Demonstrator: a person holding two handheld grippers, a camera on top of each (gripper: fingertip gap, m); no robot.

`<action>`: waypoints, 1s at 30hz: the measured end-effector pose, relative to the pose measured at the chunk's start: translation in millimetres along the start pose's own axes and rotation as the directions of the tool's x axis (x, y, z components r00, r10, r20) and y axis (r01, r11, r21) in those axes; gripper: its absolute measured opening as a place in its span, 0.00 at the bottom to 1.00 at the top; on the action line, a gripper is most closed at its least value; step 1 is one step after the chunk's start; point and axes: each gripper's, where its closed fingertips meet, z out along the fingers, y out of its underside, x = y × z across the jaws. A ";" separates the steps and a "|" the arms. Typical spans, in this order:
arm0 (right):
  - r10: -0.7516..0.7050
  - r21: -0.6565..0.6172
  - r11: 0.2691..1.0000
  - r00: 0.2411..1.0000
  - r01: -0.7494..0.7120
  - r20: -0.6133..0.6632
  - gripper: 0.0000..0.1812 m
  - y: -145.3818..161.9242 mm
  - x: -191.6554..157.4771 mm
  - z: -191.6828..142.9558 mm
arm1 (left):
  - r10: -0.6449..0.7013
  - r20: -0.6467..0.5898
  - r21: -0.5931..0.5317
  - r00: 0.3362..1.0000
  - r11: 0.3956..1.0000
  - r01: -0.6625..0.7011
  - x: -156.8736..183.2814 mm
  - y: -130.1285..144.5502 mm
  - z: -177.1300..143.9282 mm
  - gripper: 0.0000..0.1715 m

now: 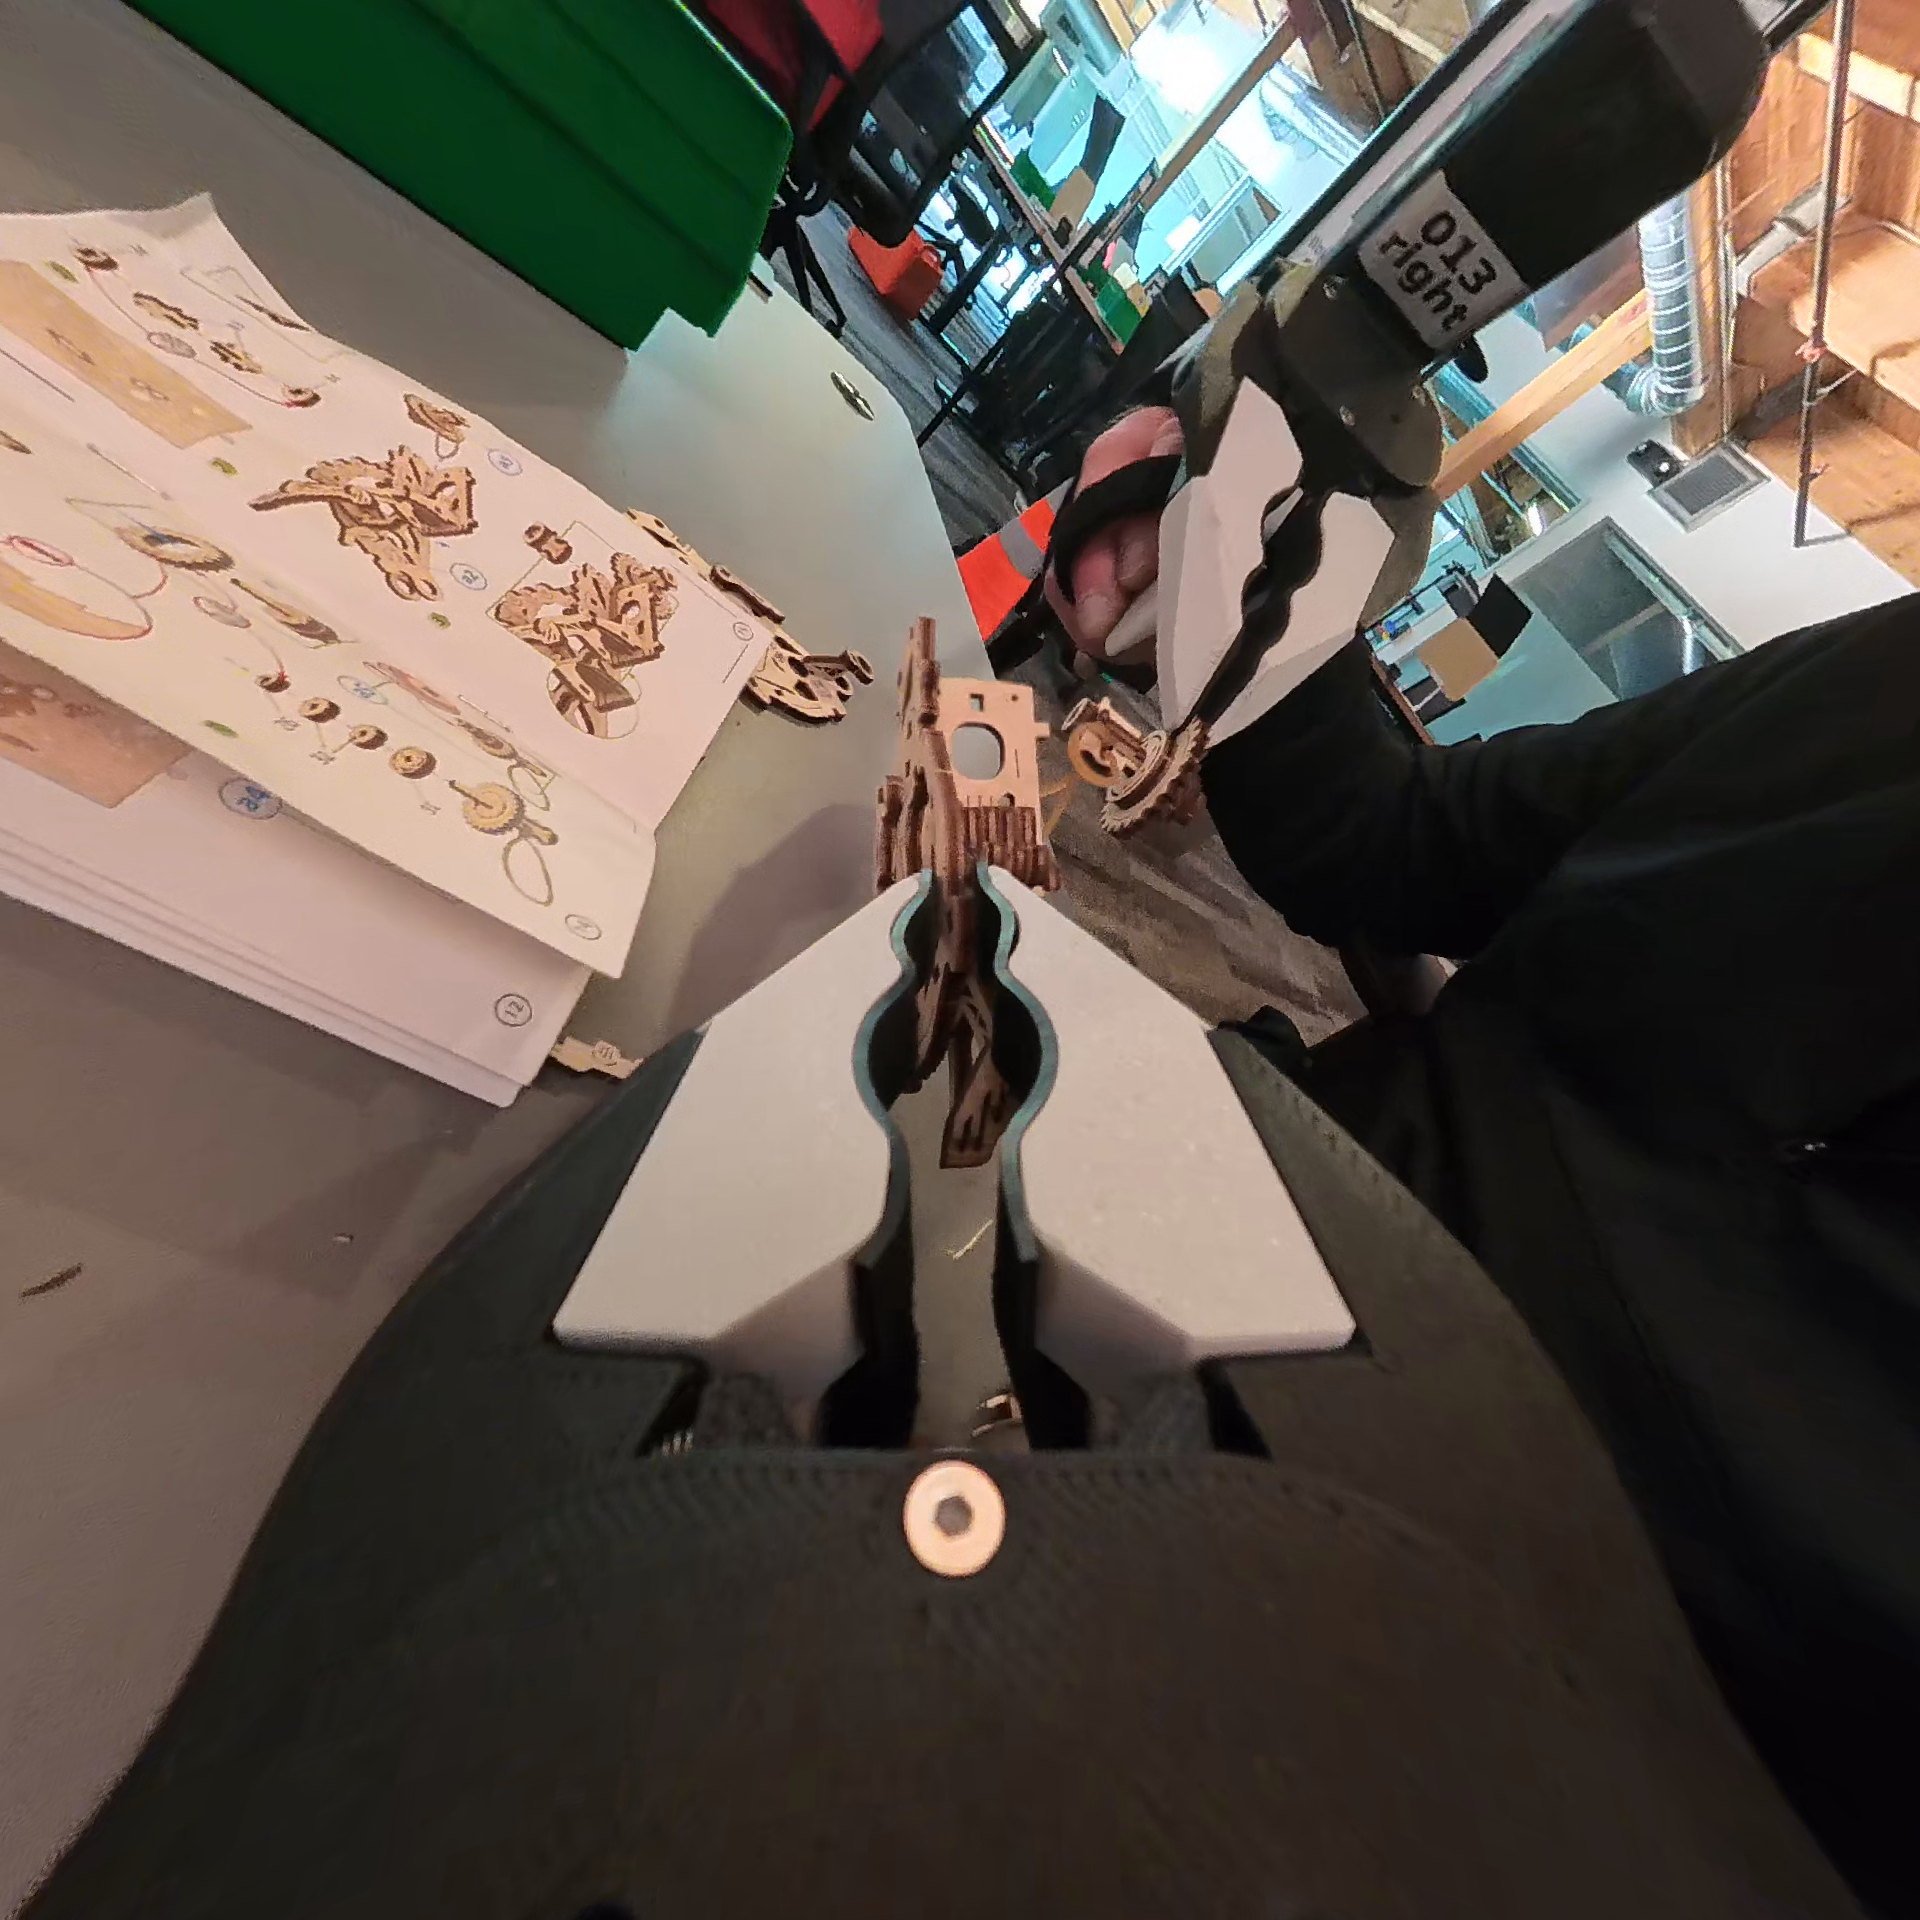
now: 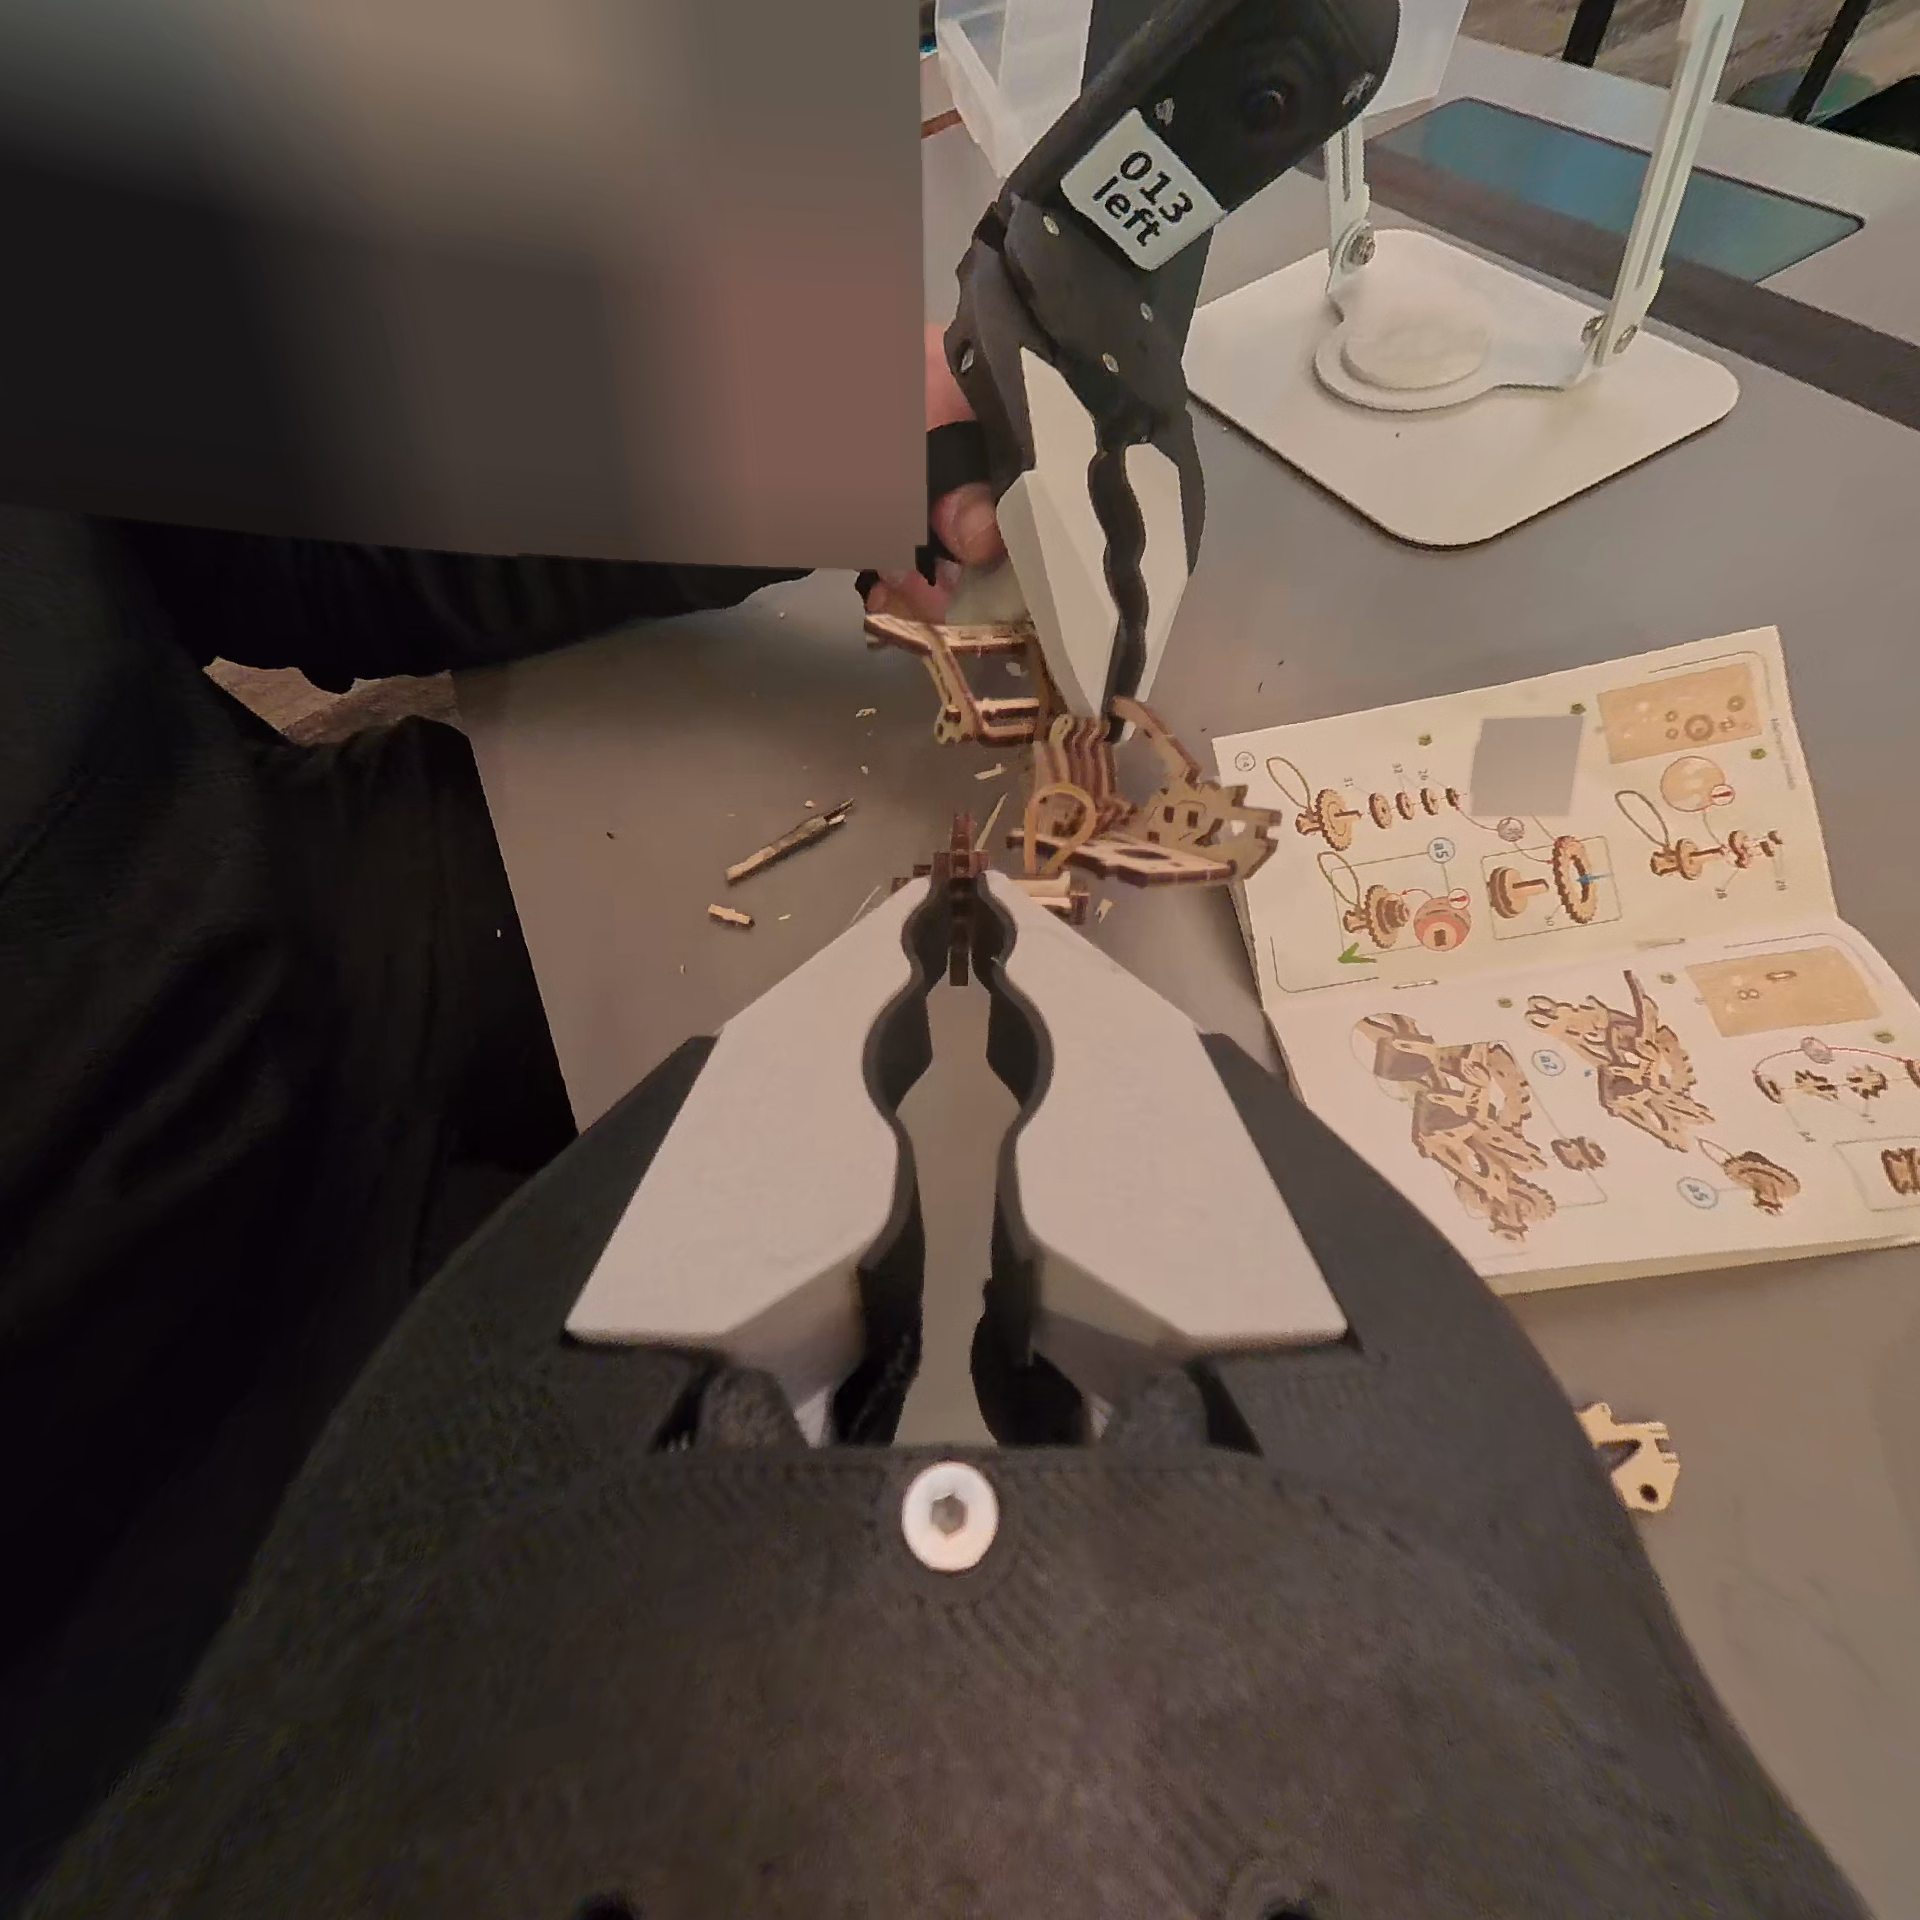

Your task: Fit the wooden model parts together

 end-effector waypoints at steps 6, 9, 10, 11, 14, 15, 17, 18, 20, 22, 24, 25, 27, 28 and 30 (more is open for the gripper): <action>0.005 -0.033 0.999 1.000 -0.005 0.003 0.00 6.9 0.3 0.5 | -0.056 -0.022 0.055 0.998 0.997 0.057 -5.5 -5.6 -7.8 0.02; 0.000 -0.037 0.999 1.000 0.000 0.003 0.00 7.5 -0.8 3.6 | -0.089 -0.109 0.123 0.990 0.987 0.102 4.9 -15.7 -12.7 0.02; -0.002 -0.034 0.999 1.000 0.002 0.005 0.00 6.5 -1.6 4.4 | -0.099 -0.132 0.146 0.986 0.982 0.118 6.2 -19.4 -15.2 0.02; -0.004 -0.034 0.999 1.000 0.005 0.005 0.00 5.7 -2.1 5.1 | -0.105 -0.147 0.161 0.983 0.978 0.129 6.9 -21.6 -17.6 0.02; -0.008 -0.027 1.000 1.000 0.008 0.007 0.00 2.2 -3.3 5.8 | -0.126 -0.186 0.208 0.974 0.964 0.164 6.9 -28.6 -23.8 0.02; -0.009 -0.025 1.000 1.000 0.009 0.007 0.00 1.3 -3.4 5.7 | -0.131 -0.199 0.220 0.971 0.960 0.175 6.5 -30.2 -25.6 0.02; -0.009 -0.022 1.000 1.000 0.010 0.005 0.00 0.2 -3.5 5.2 | -0.142 -0.216 0.244 0.966 0.950 0.194 4.9 -33.1 -29.0 0.02; -0.009 -0.021 1.000 1.000 0.009 0.004 0.00 0.1 -3.3 5.0 | -0.148 -0.224 0.254 0.963 0.945 0.204 4.7 -34.4 -30.5 0.02; -0.007 -0.018 1.000 1.000 0.007 0.001 0.00 -0.1 -2.7 4.6 | -0.152 -0.241 0.272 0.958 0.937 0.218 5.1 -37.1 -32.6 0.02; -0.004 -0.017 1.000 1.000 0.004 0.000 0.00 0.2 -2.2 4.6 | -0.154 -0.252 0.285 0.955 0.932 0.226 5.4 -39.4 -33.6 0.02; -0.005 -0.023 1.000 1.000 0.005 -0.002 0.00 1.7 -2.0 5.3 | -0.163 -0.265 0.296 0.950 0.924 0.241 5.7 -41.5 -34.4 0.02; -0.004 -0.027 1.000 1.000 0.004 -0.002 0.00 2.9 -1.7 6.0 | -0.168 -0.264 0.297 0.950 0.923 0.246 4.9 -41.6 -34.2 0.02; -0.001 -0.044 0.999 1.000 0.001 -0.002 0.00 7.8 -0.7 8.5 | -0.175 -0.262 0.295 0.949 0.922 0.252 3.6 -41.1 -33.7 0.02; 0.001 -0.055 0.998 1.000 -0.001 -0.003 0.00 11.5 -0.1 10.5 | -0.178 -0.263 0.296 0.948 0.921 0.255 3.1 -41.2 -33.7 0.02; 0.002 -0.095 0.995 1.000 -0.002 -0.005 0.00 23.0 1.4 15.9 | -0.181 -0.249 0.291 0.951 0.923 0.252 0.9 -39.9 -33.2 0.02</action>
